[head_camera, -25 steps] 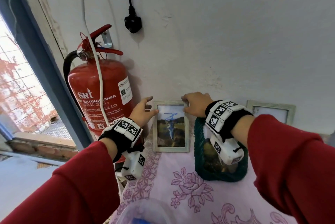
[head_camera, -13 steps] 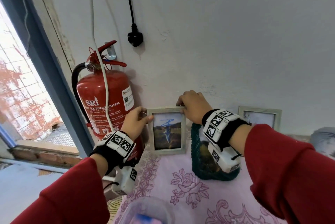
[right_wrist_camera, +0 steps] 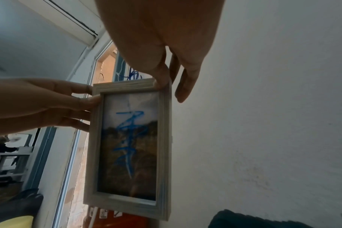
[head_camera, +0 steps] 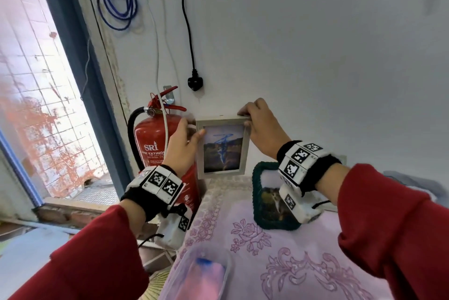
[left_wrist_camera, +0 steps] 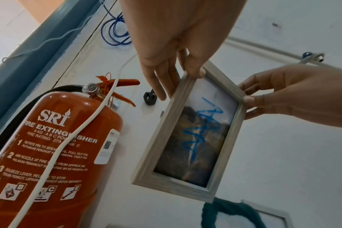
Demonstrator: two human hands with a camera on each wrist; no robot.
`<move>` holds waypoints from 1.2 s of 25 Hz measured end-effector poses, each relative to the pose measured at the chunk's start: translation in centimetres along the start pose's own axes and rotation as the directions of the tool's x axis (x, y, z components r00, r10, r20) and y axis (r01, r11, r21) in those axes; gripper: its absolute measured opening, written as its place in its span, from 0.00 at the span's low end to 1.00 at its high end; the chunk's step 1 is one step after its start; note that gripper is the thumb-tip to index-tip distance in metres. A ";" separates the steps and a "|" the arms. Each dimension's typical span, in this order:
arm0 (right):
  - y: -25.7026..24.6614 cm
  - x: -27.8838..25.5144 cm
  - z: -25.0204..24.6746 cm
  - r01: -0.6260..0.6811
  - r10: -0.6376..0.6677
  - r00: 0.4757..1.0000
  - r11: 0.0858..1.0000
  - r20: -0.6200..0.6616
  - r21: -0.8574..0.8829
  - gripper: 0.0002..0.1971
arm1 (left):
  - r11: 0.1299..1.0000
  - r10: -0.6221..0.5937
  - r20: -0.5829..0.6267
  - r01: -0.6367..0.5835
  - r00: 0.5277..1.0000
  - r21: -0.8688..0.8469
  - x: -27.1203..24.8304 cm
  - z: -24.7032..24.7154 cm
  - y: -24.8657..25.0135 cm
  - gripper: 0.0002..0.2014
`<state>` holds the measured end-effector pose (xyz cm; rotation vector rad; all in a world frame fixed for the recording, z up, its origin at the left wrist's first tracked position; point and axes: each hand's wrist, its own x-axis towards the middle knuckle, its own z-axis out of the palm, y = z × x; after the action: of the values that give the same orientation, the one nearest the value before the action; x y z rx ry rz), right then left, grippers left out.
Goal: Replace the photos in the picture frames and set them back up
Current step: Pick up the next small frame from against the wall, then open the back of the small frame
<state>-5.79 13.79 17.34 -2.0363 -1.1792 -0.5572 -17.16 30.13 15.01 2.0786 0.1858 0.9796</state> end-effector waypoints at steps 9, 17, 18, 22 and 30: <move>-3.6 -6.0 -5.8 -0.045 0.066 0.987 0.989 -0.147 0.143 0.14 | 0.976 0.029 -0.024 -0.033 0.999 -0.216 -5.5 -0.1 6.3 0.13; -2.7 -16.4 -5.9 -0.362 0.445 0.895 0.691 0.027 0.626 0.13 | 0.913 -0.118 0.021 0.116 0.993 -0.391 -10.7 3.3 6.4 0.09; -2.4 -17.9 -5.5 -0.381 0.469 0.881 0.625 0.063 0.681 0.10 | 0.895 -0.143 0.041 0.147 0.989 -0.420 -11.5 3.7 6.1 0.08; -1.5 -23.2 -4.2 -0.462 0.531 0.816 0.361 0.228 0.810 0.03 | 0.813 -0.258 0.124 0.285 0.958 -0.508 -14.7 5.9 5.1 0.08; -0.9 -29.0 -3.6 -0.513 0.636 0.721 0.224 0.274 0.828 0.04 | 0.746 -0.319 0.239 0.398 0.917 -0.534 -18.9 8.4 4.5 0.07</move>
<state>-20.87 -5.04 0.81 -1.2786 -0.3289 0.3091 -25.15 13.73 4.23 1.4612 0.1860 0.5591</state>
